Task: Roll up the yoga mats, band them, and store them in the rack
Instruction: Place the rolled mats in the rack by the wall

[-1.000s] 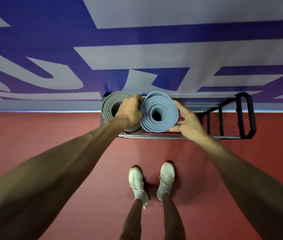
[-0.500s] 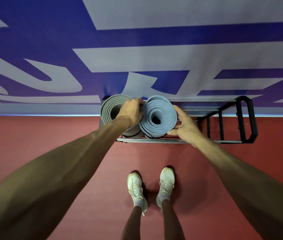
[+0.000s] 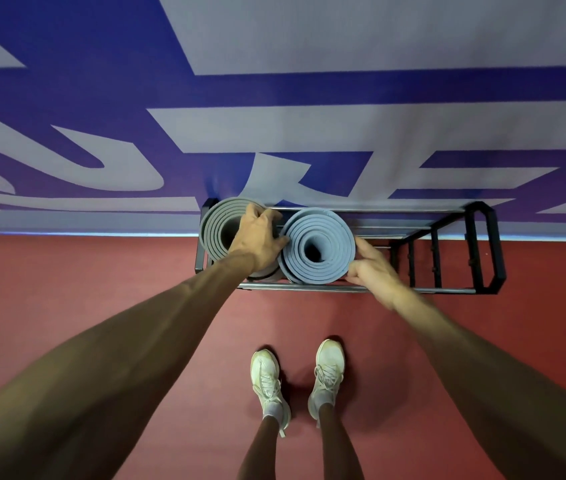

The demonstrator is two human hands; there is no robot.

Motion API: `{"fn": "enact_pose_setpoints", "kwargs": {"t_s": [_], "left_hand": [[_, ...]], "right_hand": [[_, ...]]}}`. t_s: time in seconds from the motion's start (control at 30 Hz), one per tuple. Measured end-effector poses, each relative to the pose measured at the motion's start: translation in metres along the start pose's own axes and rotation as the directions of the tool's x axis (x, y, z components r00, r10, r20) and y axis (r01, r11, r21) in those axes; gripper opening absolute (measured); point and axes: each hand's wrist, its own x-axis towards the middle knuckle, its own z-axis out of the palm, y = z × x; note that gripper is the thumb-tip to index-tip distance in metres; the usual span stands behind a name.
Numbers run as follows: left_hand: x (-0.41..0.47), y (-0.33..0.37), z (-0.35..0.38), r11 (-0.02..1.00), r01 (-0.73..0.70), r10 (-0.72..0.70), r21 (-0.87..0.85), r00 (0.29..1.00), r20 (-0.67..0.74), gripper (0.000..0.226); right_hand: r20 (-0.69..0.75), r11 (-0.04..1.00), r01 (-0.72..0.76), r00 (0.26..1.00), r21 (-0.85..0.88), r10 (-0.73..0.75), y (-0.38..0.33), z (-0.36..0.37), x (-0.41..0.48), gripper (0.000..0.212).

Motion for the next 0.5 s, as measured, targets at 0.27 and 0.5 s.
{"fn": "enact_pose_setpoints", "kwargs": {"t_s": [0.27, 0.5], "left_hand": [[-0.005, 0.005, 0.001, 0.999, 0.036, -0.036, 0.025, 0.999, -0.013, 0.061], [-0.014, 0.015, -0.005, 0.999, 0.053, -0.053, -0.012, 0.999, -0.01, 0.056]], "right_hand": [[0.006, 0.998, -0.015, 1.0, 0.064, 0.014, 0.008, -0.005, -0.006, 0.069], [-0.048, 0.999, -0.047, 0.998, -0.026, 0.046, 0.007, -0.019, -0.014, 0.061]]}}
